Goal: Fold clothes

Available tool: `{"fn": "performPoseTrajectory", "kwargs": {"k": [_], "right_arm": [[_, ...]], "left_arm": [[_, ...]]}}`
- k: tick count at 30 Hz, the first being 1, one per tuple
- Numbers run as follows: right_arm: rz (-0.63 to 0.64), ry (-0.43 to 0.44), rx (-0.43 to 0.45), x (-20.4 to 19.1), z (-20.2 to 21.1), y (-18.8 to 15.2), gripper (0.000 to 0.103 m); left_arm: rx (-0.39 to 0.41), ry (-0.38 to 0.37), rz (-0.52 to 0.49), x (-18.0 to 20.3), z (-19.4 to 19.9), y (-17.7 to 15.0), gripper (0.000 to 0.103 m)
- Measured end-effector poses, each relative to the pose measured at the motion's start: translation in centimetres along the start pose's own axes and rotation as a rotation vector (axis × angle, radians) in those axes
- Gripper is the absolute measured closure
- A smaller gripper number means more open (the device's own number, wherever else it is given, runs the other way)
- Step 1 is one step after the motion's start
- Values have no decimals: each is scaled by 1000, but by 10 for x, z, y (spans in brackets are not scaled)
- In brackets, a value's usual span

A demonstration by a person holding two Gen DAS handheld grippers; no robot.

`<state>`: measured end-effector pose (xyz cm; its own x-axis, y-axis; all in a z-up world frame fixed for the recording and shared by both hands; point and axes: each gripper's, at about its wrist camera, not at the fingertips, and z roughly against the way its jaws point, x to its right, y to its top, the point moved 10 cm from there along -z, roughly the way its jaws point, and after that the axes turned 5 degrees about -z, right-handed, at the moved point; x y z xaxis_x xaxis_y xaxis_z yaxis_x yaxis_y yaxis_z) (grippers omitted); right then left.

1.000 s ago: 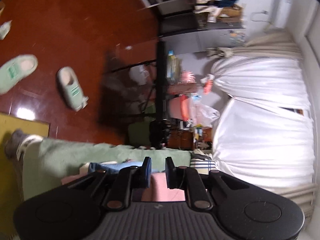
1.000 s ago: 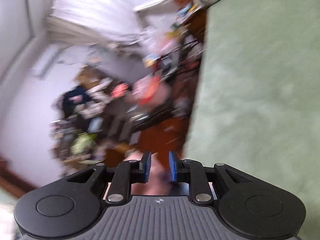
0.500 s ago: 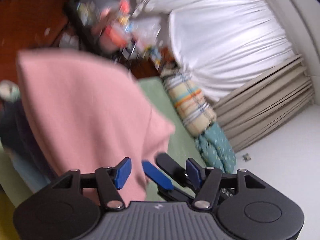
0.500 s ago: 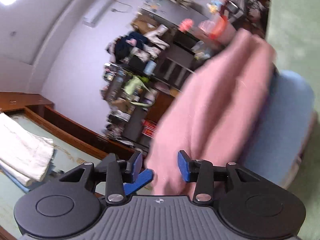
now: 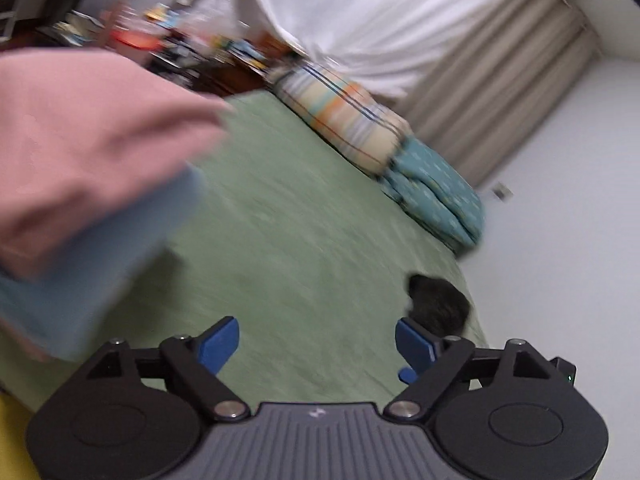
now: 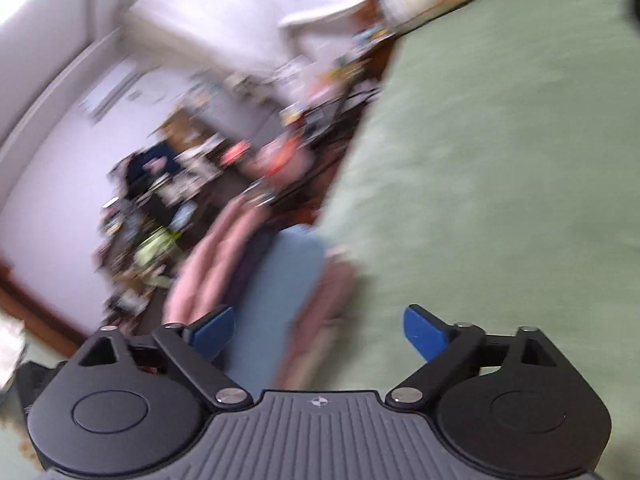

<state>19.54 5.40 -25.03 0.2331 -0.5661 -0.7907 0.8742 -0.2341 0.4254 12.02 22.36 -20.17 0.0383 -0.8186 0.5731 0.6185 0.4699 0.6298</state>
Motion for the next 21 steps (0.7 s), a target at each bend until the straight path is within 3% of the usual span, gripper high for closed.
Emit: {"fn": "performPoseTrajectory", "kwargs": {"k": [3,6,8,11,12,14,17,19,21], "right_arm": [[16,-138,122,54,75,9,1],[38,-241,174,83,114,10,1],[66,-362,200,106,143,12,1],[121,-643,283,139,198,11,2],[132,-670,292,141,202,11,3],[200,-791,287,148,227,4,3],[211,-848,269,146,242,-7,4],[185,-926,197,151,261,-18,6],[225,-969,173,142,269,-25,12]], "left_arm": [[-65,-36,-52,44,-39,-31,12],[-119,-41,-153,94,-76,-69,13],[-154,-43,-226,130,-97,-96,13],[-204,-71,-292,177,-124,-138,13],[-221,-66,-303,188,-130,-150,13],[-252,-25,-329,203,-139,-172,13],[-289,88,-367,211,-128,-194,13],[-307,85,-391,212,-114,-191,13],[-272,64,-420,216,-95,-183,13]]}}
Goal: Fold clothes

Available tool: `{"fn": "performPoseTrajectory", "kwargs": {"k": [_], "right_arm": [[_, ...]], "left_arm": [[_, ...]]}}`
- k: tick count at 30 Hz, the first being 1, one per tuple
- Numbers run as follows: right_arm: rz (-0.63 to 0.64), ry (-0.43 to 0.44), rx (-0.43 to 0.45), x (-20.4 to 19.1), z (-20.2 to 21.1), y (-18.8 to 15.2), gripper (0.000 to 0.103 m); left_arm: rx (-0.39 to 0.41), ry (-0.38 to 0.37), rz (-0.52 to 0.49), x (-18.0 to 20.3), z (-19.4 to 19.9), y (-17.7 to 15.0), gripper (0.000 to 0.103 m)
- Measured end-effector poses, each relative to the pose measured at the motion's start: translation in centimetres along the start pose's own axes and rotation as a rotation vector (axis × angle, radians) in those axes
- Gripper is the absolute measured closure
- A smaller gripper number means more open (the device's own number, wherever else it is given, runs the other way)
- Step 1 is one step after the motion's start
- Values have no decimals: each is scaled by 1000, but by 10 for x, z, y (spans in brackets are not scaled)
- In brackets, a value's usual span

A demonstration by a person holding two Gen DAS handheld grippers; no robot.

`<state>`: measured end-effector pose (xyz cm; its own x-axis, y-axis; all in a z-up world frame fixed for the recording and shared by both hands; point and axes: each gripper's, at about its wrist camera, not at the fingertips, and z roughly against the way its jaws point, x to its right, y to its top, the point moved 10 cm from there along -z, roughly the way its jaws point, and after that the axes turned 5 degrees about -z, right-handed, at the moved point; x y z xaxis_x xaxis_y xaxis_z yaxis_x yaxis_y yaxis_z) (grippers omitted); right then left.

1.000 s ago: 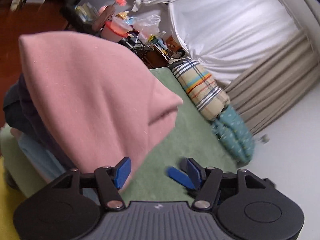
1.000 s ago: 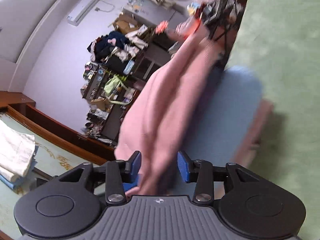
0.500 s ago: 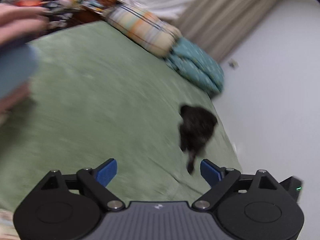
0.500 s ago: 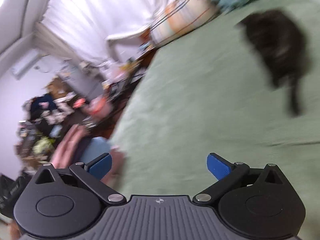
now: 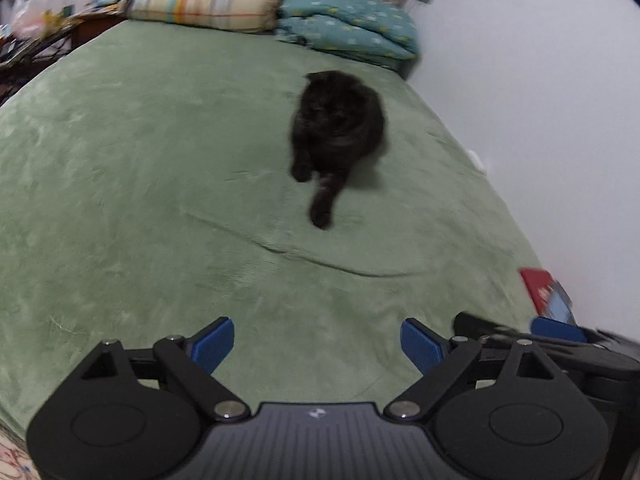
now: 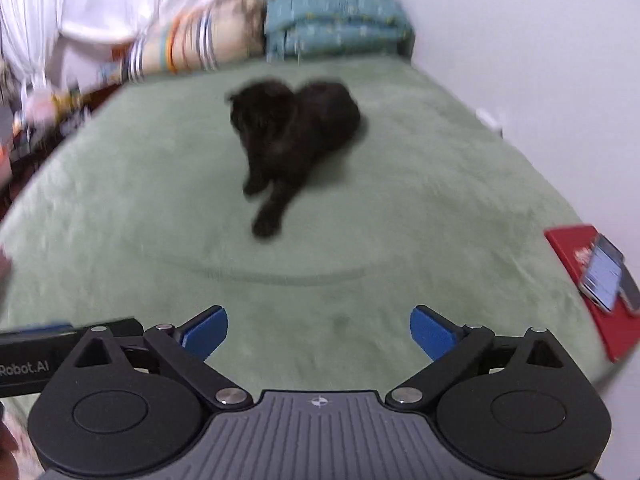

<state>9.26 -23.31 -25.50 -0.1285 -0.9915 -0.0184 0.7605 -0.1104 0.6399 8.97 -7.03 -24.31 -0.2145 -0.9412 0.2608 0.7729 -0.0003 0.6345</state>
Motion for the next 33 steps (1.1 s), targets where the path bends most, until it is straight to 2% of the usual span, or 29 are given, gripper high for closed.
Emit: {"fn": "performPoseTrajectory", "kwargs": {"k": [3,5,8,11,15,18,21,24,27,33], "right_arm": [[72,-40,8,0,26,-3,12],[93,-37,28,-2,44,-4,11],[47,16,53,-6,66,-3,10],[26,52,44,-10,83,4,8],[12,60,42,-13,96,12,8],[-3,58,44,-12,109,17,8],[3,49,56,-12,119,20,8],[4,46,71,-13,124,22,8],[-2,56,90,-15,131,26,8],[11,53,110,-21,139,30,8]], "left_arm": [[101,92,-7,-9,35,9,13],[105,120,-44,-10,55,11,13],[76,138,-110,-10,84,8,13],[115,204,-67,-14,104,3,13],[72,204,-6,-9,112,-4,13],[29,200,-16,-6,118,0,13],[14,280,-62,-6,122,7,12],[16,315,-98,-2,125,13,12],[21,289,-86,3,129,17,12],[42,298,-90,8,135,22,12]]}}
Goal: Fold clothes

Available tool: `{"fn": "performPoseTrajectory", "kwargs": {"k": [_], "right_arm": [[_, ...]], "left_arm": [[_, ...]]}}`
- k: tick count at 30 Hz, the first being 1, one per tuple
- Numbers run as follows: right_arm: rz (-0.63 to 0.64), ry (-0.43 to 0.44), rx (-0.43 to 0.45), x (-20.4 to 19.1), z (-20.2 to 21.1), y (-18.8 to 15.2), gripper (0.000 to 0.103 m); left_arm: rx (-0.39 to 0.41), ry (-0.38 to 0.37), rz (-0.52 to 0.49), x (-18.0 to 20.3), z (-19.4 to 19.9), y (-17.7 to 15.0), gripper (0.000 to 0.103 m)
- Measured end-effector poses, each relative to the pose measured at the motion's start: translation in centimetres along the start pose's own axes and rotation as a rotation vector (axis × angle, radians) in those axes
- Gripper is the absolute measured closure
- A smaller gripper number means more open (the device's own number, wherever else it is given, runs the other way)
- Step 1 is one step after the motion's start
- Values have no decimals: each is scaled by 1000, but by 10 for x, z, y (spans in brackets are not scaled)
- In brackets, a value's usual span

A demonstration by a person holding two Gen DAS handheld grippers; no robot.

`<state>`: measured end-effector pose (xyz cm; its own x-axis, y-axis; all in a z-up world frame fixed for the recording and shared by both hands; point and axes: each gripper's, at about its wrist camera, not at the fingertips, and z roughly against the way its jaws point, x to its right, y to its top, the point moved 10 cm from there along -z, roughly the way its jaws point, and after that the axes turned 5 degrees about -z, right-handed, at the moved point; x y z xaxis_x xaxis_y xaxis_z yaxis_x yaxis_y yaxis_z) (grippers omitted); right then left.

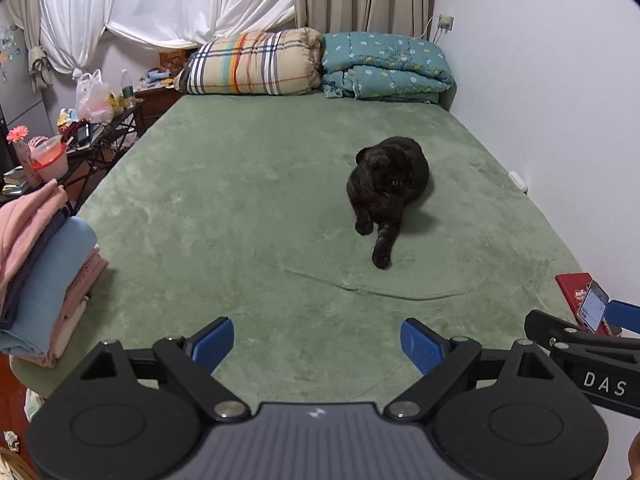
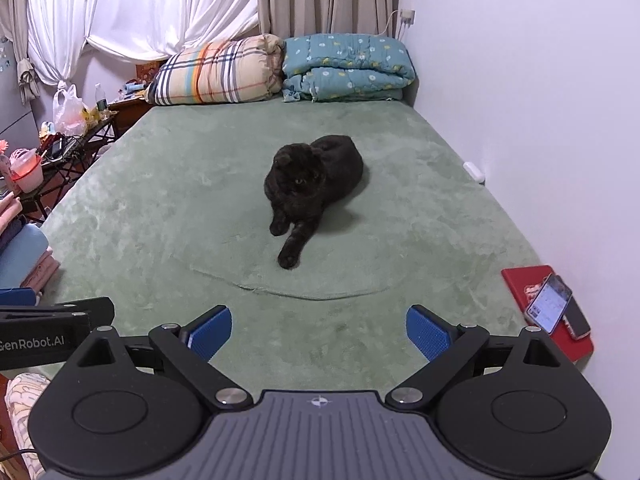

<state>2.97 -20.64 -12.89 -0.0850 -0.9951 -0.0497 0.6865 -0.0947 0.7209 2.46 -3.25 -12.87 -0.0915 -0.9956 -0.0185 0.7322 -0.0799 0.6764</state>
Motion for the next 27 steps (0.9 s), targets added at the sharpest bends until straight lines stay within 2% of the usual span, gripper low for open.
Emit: {"fn": "performPoseTrajectory", "kwargs": {"k": [13,20,27], "right_arm": [[1,14,34,-10,19,6,8],[7,16,46,-13,23,8,8],[5,21,41,-14,23,9,8]], "left_arm": [[29,22,-14,9,9,9,12],[52,66,-24,8,14,13,12],[47,66,-19,8,12,12,12]]}}
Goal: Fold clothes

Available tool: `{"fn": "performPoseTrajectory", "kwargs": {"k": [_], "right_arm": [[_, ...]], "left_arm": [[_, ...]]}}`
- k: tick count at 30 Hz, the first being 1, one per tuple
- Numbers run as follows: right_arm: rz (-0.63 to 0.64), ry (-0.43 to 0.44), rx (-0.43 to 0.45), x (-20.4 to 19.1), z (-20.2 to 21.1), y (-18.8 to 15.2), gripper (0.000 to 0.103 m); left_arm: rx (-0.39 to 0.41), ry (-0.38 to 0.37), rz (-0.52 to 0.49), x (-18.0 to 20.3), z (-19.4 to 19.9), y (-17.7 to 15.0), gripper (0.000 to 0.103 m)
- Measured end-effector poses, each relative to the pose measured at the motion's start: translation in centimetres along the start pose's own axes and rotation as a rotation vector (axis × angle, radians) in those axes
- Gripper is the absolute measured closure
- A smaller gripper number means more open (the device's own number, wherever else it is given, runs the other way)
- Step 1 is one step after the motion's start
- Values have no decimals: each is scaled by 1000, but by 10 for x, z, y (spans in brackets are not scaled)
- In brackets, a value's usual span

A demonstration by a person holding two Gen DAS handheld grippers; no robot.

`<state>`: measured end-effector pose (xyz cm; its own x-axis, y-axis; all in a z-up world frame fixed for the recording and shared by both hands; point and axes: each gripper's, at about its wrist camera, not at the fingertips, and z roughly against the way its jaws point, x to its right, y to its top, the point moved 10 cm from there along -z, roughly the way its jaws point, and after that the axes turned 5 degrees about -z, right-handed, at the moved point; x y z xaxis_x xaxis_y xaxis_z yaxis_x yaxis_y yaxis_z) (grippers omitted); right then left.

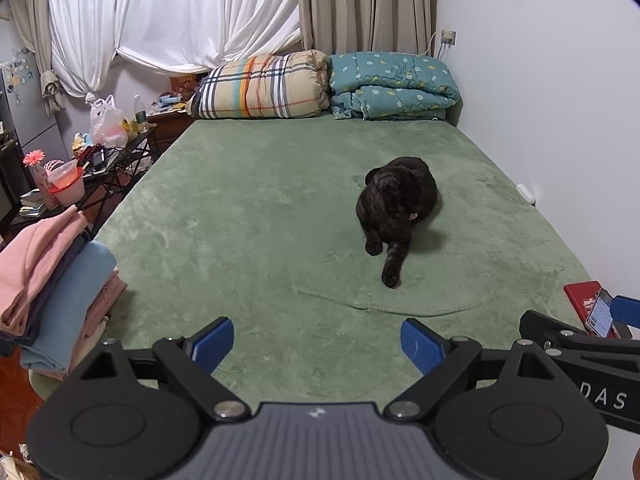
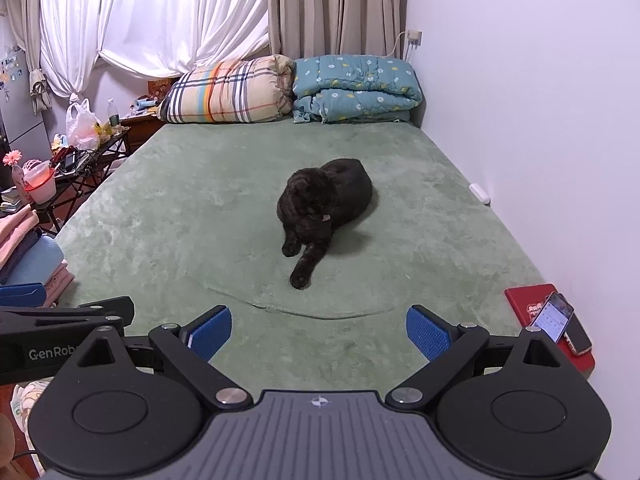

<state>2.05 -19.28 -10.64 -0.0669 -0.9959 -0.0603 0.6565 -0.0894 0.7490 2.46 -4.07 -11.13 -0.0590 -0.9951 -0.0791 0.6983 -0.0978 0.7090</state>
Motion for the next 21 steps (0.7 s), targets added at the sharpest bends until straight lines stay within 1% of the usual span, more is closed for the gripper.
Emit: {"fn": "performPoseTrajectory", "kwargs": {"k": [5,21], "right_arm": [[1,-5,-2,-2,3,-6,8],[9,-9,-5,-3,3,-5,8]], "left_arm": [[-4,0,2,0,0,-1,12],[-15,4,12,-3,-2,-5,12]]}}
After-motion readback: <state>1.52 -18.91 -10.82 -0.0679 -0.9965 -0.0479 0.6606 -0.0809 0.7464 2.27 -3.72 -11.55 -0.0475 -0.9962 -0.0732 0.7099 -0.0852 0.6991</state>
